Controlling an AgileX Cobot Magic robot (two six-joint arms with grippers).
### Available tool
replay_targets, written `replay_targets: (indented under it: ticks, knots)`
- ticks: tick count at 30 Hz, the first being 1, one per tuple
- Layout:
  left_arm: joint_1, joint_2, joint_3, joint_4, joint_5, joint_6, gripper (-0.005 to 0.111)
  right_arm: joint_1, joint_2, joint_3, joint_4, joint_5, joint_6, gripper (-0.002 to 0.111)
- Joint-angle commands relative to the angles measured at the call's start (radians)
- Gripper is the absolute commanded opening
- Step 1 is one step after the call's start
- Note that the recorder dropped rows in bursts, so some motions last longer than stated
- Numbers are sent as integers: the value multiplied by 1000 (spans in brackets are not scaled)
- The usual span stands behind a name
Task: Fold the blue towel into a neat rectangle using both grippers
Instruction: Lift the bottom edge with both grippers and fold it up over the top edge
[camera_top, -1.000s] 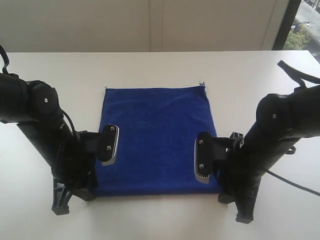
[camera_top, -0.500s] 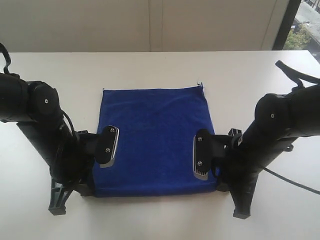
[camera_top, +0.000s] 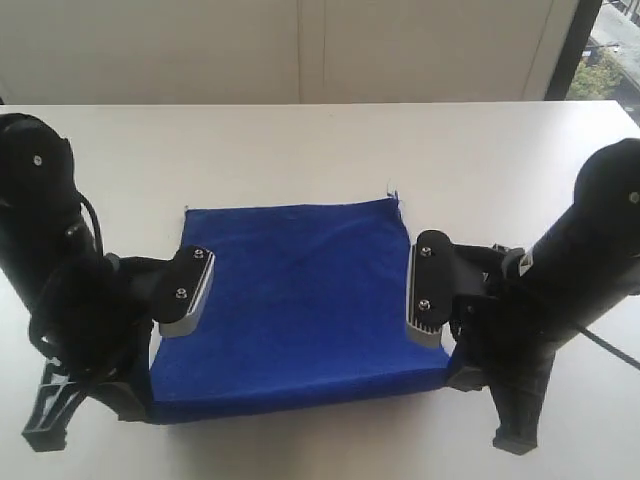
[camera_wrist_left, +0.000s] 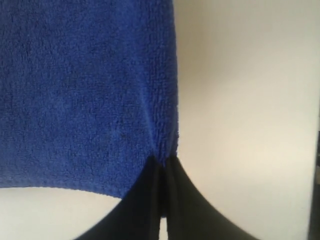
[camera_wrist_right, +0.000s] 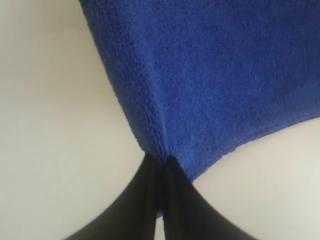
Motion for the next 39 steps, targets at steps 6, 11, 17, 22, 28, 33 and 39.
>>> replay_targets:
  ticks: [6, 11, 17, 22, 28, 33, 39]
  knots:
    - [1, -136, 4, -57, 102, -89, 0, 2, -144, 5, 54, 68, 27, 0]
    - [1, -162, -7, 47, -68, -324, 0, 2, -154, 3, 52, -93, 45, 0]
    - [1, -162, -60, 187, -166, -515, 0, 2, -138, -23, -34, -313, 150, 0]
    - [4, -149, -104, 260, -265, -565, 0, 0, -54, -99, -166, -359, 250, 0]
    - [5, -76, -118, 408, -363, -659, 0, 0, 68, -196, -222, -412, 312, 0]
    - [5, 0, -145, 551, -411, -766, 0, -16, 177, -271, -222, -463, 314, 0]
    - [59, 63, -206, 576, -431, -820, 0, -44, 251, -325, -225, -487, 316, 0]
